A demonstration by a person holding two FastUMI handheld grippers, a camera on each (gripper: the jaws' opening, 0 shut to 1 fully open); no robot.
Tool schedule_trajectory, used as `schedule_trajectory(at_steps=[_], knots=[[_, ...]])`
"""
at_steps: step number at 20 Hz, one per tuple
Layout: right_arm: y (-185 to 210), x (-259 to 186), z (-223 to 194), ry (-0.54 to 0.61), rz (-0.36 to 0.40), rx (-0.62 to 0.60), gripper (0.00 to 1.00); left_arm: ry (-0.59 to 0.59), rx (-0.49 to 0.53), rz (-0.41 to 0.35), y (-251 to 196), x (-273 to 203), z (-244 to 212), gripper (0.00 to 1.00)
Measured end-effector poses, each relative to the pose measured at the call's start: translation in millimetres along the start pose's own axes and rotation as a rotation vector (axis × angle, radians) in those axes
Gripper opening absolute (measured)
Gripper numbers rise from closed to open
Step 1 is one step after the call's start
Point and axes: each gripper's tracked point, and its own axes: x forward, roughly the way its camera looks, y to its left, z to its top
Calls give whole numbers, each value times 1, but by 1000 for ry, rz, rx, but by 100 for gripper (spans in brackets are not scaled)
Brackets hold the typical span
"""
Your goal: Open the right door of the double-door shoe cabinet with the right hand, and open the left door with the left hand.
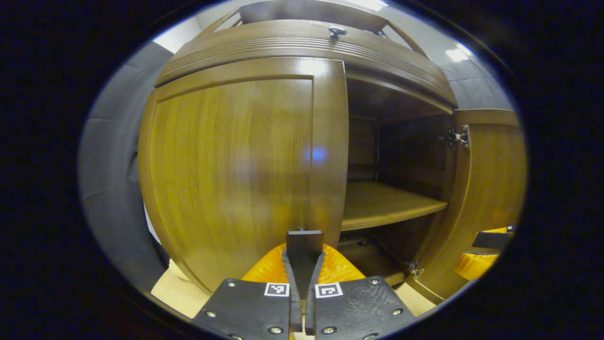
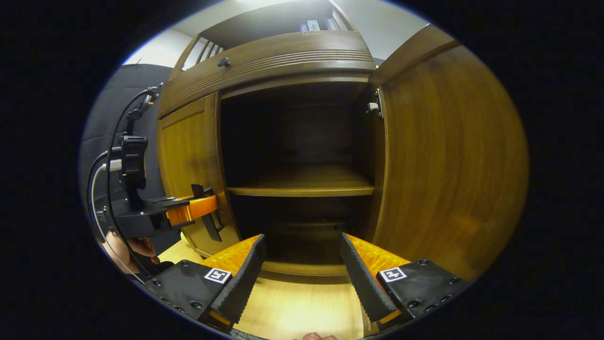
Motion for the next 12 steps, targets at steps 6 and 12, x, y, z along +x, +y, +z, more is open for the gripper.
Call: schedule_trajectory(at_steps=[6, 12], knots=[[18, -15, -7, 13, 26, 7, 93, 5, 2, -4, 7, -48, -1, 5], [45, -34, -14, 21, 63, 9, 93, 12, 4, 27, 26, -97, -11, 5]])
